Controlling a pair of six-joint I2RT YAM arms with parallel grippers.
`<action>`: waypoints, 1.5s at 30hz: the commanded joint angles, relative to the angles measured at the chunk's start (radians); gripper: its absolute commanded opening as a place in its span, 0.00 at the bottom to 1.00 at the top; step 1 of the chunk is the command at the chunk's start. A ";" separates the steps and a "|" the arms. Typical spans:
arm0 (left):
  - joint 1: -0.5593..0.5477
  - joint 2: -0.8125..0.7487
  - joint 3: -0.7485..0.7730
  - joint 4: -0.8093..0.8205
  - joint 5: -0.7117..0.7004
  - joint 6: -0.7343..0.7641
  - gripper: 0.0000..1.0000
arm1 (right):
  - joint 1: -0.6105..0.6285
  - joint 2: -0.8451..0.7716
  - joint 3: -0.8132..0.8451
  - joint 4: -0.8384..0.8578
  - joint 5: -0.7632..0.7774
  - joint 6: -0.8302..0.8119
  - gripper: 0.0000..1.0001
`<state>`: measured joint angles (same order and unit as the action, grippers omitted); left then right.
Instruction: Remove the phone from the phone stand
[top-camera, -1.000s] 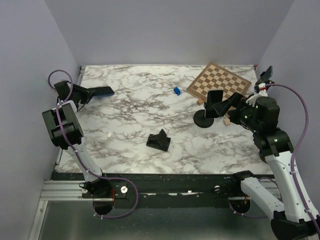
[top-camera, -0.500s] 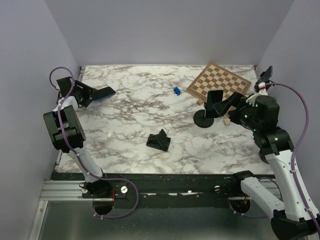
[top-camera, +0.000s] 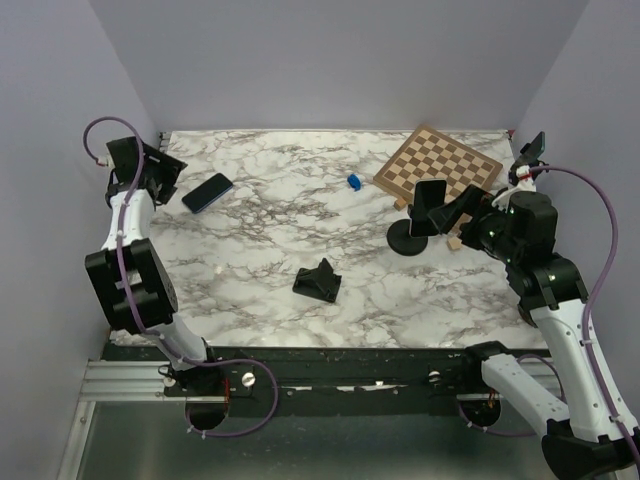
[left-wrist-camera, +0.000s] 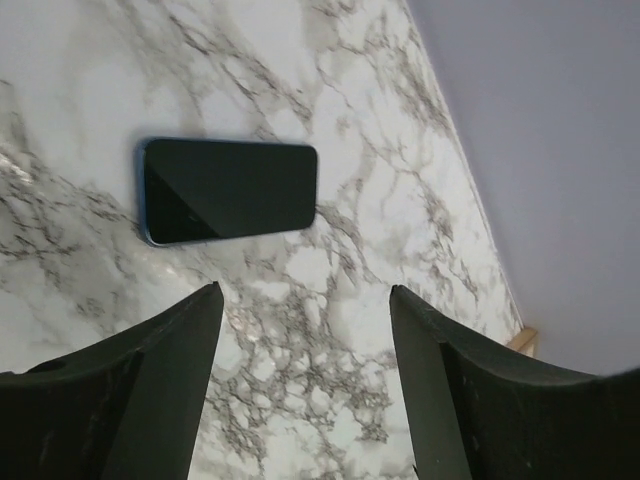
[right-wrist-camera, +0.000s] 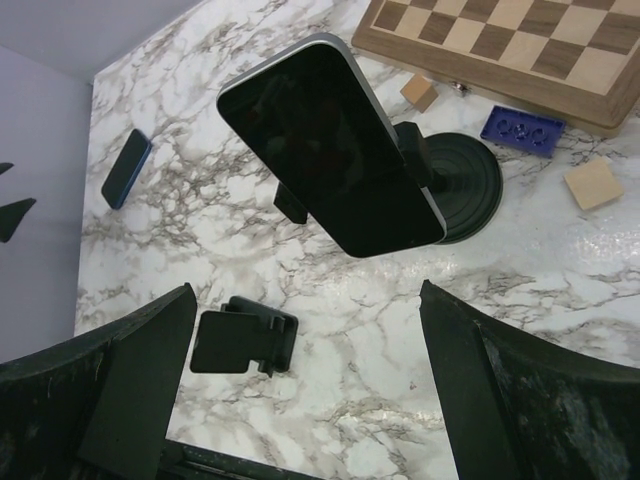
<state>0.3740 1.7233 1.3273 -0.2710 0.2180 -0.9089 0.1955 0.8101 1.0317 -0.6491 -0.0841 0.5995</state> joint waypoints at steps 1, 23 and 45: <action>-0.158 -0.159 -0.044 0.066 -0.017 0.031 0.74 | 0.005 0.007 0.024 -0.048 0.061 -0.049 1.00; -0.945 -0.691 -0.267 0.405 0.215 0.558 0.84 | 0.005 0.207 0.168 -0.029 0.066 -0.328 1.00; -1.061 -0.636 -0.287 0.357 0.199 0.598 0.85 | 0.111 0.437 0.298 0.033 0.144 -0.369 1.00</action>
<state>-0.6815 1.0412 1.0241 0.0647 0.3378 -0.2333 0.2539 1.2388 1.2984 -0.6292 -0.0544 0.2489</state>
